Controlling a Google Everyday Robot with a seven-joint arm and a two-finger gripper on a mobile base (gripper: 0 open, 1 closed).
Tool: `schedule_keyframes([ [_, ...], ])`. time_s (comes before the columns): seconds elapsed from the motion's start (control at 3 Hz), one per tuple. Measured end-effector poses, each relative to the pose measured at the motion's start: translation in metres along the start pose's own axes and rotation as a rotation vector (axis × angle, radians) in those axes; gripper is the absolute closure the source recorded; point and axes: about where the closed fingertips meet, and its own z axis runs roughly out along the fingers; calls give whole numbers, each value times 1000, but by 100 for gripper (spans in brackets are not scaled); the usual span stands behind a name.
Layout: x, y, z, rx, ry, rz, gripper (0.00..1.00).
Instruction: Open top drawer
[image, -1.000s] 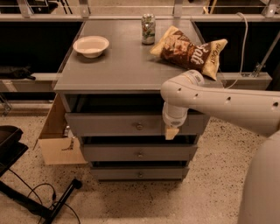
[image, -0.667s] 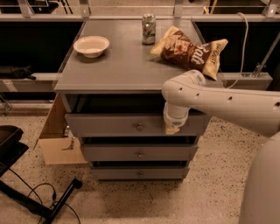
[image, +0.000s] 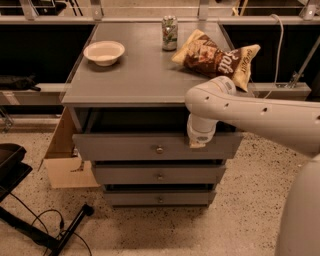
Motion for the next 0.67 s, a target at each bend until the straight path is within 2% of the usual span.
schedule_keyframes([
  [0.67, 2, 2, -7, -4, -2, -4, 100],
])
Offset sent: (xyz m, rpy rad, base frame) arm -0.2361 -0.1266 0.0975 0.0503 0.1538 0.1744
